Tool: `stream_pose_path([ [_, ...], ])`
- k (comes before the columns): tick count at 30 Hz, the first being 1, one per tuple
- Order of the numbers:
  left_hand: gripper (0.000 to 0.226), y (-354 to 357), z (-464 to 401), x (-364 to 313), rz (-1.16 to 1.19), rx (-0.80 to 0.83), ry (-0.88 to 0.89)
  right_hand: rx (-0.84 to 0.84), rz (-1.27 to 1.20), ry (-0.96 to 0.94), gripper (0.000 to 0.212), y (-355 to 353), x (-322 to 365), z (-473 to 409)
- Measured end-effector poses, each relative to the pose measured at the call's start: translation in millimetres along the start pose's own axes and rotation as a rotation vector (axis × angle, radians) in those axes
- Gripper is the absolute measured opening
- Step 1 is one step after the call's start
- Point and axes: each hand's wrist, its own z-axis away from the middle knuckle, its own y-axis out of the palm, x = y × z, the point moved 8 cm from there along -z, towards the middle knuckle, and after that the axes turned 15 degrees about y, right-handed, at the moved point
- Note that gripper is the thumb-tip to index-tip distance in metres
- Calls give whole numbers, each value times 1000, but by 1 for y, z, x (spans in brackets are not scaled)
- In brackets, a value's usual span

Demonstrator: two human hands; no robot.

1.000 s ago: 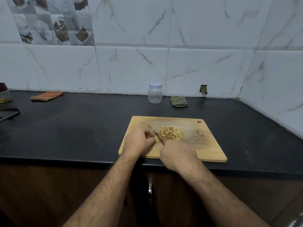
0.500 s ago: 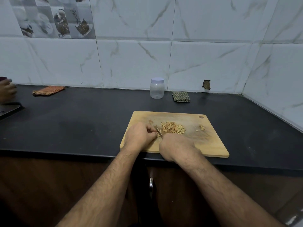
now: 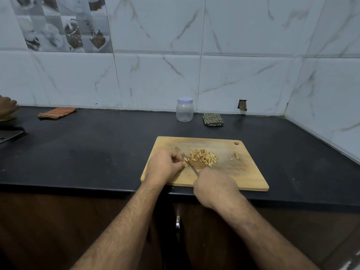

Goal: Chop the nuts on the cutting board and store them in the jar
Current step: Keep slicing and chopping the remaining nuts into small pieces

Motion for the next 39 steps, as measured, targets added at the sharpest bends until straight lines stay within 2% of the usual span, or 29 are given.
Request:
stream_pose_path([
  [18,10,-2,-2,0,-35,32,1,-9,84,-27,30,-8,26,-8],
  [22,10,-3,-3,-1,-35,27,2,1,74,-22,25,-2,16,-3],
  [28,9,-2,-2,-1,-39,39,1,27,44,-4,29,8,-4,6],
  [33,11,-1,-1,-3,-32,51,26,-15,12,-4,23,-3,0,3],
  [39,11,-1,-3,1,-54,45,17,-21,11,-35,27,-6,13,-3],
])
